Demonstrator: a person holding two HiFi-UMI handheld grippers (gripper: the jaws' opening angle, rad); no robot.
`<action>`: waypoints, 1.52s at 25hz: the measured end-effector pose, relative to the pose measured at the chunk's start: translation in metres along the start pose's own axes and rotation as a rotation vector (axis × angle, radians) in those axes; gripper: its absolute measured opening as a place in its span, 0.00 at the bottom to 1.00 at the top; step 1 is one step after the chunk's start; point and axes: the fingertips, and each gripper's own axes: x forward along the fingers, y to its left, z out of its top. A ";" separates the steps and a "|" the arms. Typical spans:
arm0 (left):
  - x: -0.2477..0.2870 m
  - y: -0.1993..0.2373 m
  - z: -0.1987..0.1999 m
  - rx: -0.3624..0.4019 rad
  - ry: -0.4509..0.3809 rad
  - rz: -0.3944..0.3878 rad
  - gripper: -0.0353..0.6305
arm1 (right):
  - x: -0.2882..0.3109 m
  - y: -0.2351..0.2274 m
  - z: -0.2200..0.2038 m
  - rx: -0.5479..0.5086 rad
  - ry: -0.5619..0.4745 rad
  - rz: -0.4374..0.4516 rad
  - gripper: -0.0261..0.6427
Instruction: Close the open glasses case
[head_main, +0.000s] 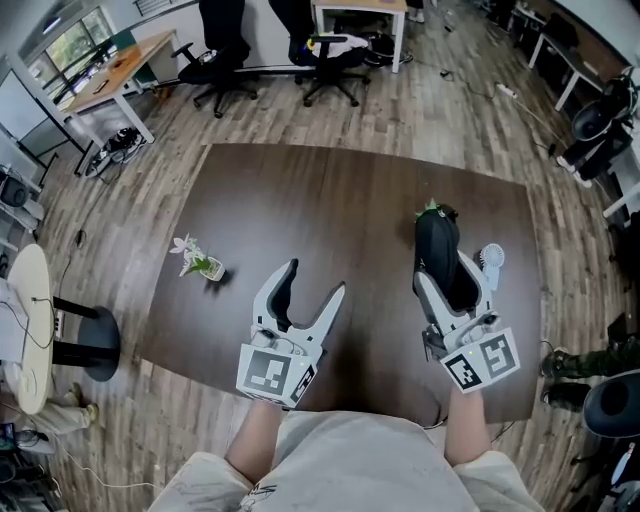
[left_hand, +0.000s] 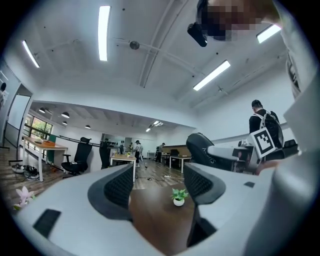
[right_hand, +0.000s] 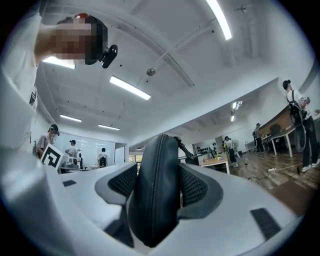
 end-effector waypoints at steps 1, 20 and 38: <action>0.000 -0.003 0.003 0.002 -0.004 -0.009 0.53 | -0.001 0.002 0.002 0.000 0.000 0.008 0.43; -0.020 -0.097 0.101 -0.266 -0.114 -0.881 0.59 | -0.020 0.111 0.046 0.397 -0.081 0.784 0.43; -0.016 -0.126 0.082 -0.200 -0.046 -0.941 0.48 | -0.018 0.138 0.004 0.386 0.092 0.896 0.44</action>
